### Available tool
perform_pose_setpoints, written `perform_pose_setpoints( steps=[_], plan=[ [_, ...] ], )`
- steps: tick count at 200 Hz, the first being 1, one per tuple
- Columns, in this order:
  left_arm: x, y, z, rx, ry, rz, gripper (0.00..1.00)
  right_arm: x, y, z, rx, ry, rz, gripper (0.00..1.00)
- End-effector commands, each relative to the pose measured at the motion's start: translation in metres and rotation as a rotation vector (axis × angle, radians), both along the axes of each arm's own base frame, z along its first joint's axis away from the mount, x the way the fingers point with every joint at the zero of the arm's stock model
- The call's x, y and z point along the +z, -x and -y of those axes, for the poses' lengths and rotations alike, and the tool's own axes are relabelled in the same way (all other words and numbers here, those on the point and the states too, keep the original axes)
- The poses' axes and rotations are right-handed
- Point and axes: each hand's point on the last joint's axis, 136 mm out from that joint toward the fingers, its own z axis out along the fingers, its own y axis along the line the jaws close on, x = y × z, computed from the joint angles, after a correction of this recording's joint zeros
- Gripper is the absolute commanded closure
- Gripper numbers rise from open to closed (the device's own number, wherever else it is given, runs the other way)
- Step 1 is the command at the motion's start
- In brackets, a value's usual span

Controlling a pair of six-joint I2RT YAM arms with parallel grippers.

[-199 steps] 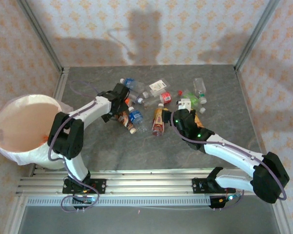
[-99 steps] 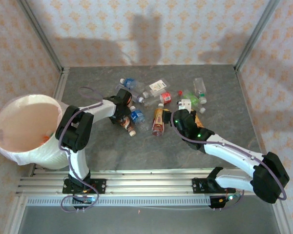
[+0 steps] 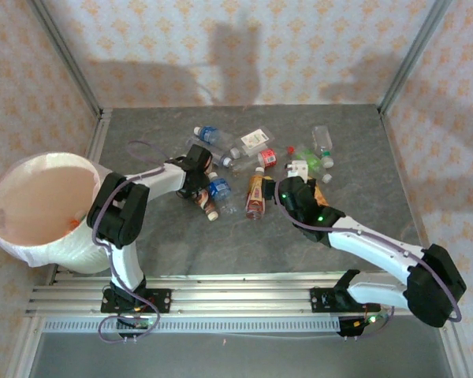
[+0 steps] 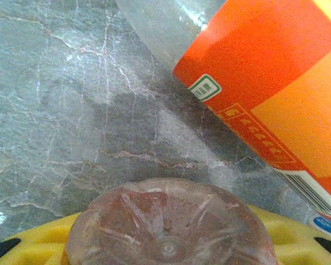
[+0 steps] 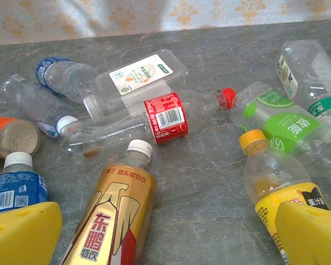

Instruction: Put the plastic bottles in the bin

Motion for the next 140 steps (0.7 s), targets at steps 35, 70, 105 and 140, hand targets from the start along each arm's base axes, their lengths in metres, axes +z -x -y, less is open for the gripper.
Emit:
perform_pose_setpoints(
  steps=[35,70,105,140],
  plan=[
    [0.069,0.003,-0.017,-0.023,-0.077,0.130,0.53,0.016,-0.005,-0.032,0.155,-0.033,0.050,0.00],
    [0.106,0.008,-0.028,0.006,-0.100,0.216,0.55,0.012,-0.002,-0.057,0.284,-0.056,0.056,0.01],
    [0.148,0.012,-0.036,0.017,-0.107,0.317,0.56,0.024,0.005,-0.075,0.393,-0.095,0.121,0.01],
    [0.185,0.015,-0.046,0.000,-0.163,0.360,0.56,0.035,0.006,-0.077,0.407,-0.108,0.162,0.01]
  ],
)
